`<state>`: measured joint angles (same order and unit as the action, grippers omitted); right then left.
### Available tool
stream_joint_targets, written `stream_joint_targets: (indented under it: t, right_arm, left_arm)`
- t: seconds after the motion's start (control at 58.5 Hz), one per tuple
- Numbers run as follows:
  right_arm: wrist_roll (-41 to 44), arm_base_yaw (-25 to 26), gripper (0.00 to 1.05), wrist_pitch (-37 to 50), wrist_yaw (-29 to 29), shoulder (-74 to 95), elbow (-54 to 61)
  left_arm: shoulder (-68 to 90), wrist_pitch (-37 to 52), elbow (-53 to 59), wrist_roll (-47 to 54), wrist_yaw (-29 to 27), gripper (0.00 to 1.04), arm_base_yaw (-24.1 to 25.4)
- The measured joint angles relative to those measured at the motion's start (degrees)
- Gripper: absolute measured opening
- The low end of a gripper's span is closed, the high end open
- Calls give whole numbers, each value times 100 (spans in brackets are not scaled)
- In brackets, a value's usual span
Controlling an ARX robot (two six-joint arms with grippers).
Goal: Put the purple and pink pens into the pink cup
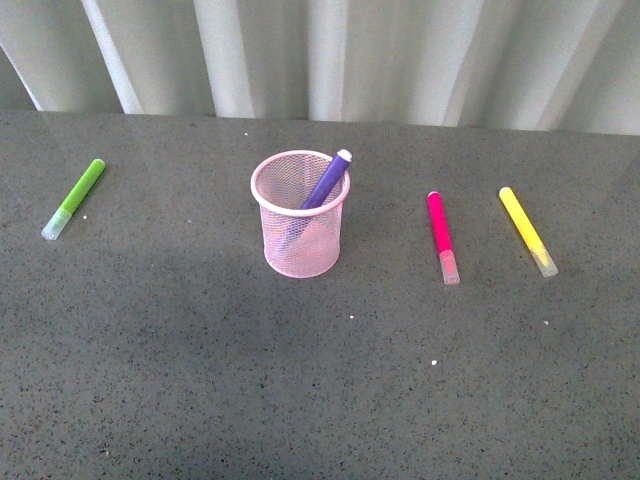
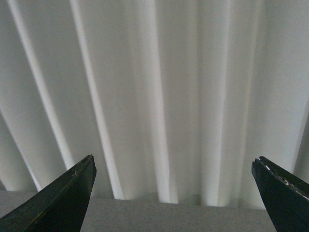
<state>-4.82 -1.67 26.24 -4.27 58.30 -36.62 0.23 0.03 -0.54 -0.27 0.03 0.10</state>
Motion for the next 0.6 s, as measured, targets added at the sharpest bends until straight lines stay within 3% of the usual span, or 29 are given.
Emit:
stream_joint_targets:
  t: [0.171, 0.376, 0.599]
  right_arm:
    - [210, -229, 98, -1091, 599, 2612, -1904]
    - [175, -728, 98, -3412, 723, 5390, -3864]
    - [-181, -1088, 98, -3886, 721, 6328, -4341]
  left_arm:
    - [0, 0, 0, 0, -2, 98, 0]
    - [0, 0, 0, 0, -2, 98, 0]
    - [0, 0, 0, 0, -2, 98, 0]
